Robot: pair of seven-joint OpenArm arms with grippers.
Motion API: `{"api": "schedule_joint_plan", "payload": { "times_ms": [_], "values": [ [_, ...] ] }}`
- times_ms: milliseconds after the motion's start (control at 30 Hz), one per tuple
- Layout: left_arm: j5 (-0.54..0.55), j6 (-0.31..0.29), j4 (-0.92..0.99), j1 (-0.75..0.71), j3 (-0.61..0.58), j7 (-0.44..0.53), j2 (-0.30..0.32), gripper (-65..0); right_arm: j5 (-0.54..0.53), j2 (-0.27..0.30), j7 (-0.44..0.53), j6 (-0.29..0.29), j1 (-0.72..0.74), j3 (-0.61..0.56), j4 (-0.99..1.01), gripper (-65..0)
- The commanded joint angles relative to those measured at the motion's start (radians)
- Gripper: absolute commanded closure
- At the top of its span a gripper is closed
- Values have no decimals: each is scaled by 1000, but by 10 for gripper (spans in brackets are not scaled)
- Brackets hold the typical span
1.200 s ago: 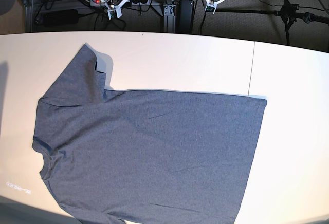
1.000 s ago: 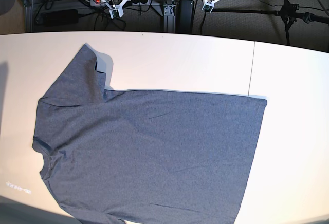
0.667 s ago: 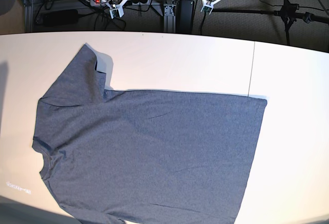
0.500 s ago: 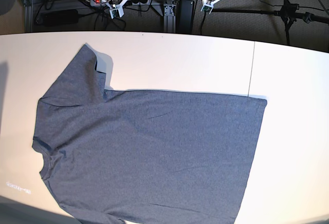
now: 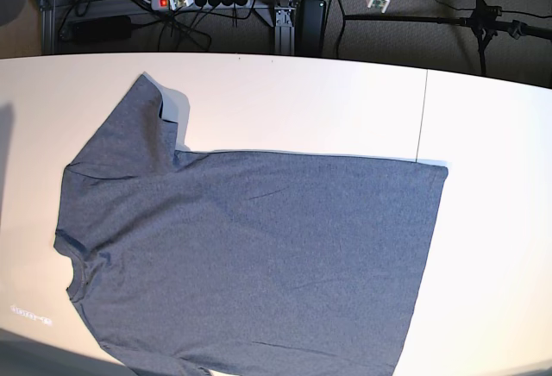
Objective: Fold the T-shirt properly
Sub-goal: 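Move both grippers out from rest toward the grey T-shirt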
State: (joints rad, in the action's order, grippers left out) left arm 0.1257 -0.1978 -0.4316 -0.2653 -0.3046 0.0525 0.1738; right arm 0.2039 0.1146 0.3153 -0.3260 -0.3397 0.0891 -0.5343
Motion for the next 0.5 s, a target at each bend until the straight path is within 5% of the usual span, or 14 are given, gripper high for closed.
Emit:
{"api": "schedule_joint_plan", "payload": {
  "times_ms": [0,233,467],
  "values": [
    [7,-24,-29,-24,-2,5,16,-118,-8,18,21,-23,-21,0,-35,-47],
    [51,-24,-203,-94,23,4,121,-118,-73,121,13,-23,-158,-58,-240,-47],
    [63,-57,-389,-166,205,3,226,-118,-140,220,12,-29,-301,-98,-489,-47]
  ]
}}
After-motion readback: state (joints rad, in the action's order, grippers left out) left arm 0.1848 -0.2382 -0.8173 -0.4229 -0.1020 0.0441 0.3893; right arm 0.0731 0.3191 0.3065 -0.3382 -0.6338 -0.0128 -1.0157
